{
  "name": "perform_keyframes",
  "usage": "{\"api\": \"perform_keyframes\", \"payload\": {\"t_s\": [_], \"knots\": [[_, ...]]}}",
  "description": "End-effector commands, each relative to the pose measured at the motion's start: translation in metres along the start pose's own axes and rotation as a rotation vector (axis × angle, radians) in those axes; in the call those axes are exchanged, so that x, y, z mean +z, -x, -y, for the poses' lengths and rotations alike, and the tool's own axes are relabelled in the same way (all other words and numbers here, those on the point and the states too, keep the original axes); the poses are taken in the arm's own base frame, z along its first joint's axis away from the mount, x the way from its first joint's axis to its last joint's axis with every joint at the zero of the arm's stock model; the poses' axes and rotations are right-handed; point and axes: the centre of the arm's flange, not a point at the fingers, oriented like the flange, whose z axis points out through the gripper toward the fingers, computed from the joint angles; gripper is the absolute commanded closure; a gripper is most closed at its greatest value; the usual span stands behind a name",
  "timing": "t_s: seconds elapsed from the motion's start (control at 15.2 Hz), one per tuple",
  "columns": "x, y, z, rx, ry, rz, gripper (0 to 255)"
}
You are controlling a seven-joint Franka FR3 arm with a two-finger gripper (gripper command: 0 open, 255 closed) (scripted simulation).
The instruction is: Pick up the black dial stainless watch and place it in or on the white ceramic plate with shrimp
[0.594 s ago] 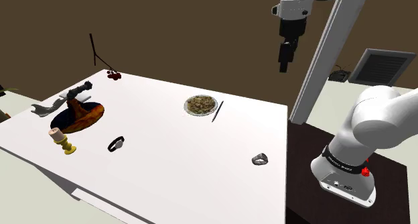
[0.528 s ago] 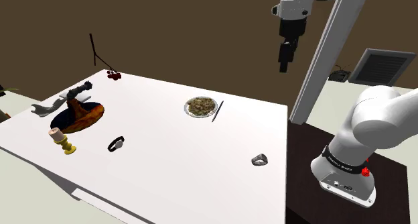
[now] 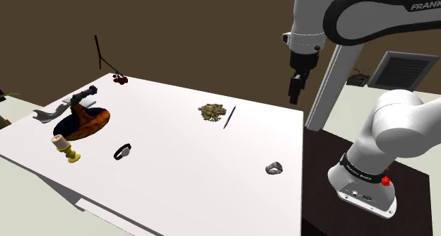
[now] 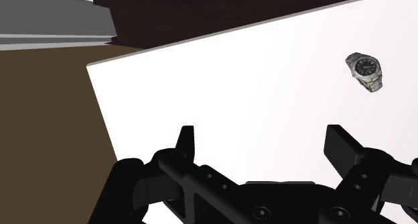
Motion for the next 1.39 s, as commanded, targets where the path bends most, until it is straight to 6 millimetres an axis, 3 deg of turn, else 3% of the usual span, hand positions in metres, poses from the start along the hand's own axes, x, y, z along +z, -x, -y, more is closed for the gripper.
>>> {"api": "perform_keyframes", "payload": {"t_s": [0.0, 1.06, 1.32], "knots": [[0.014, 0.003, 0.024, 0.001, 0.017, -0.010, 0], [0.164, 0.031, 0.195, -0.008, 0.151, -0.086, 0], [0.181, 0.029, 0.194, -0.008, 0.152, -0.087, 0]]}}
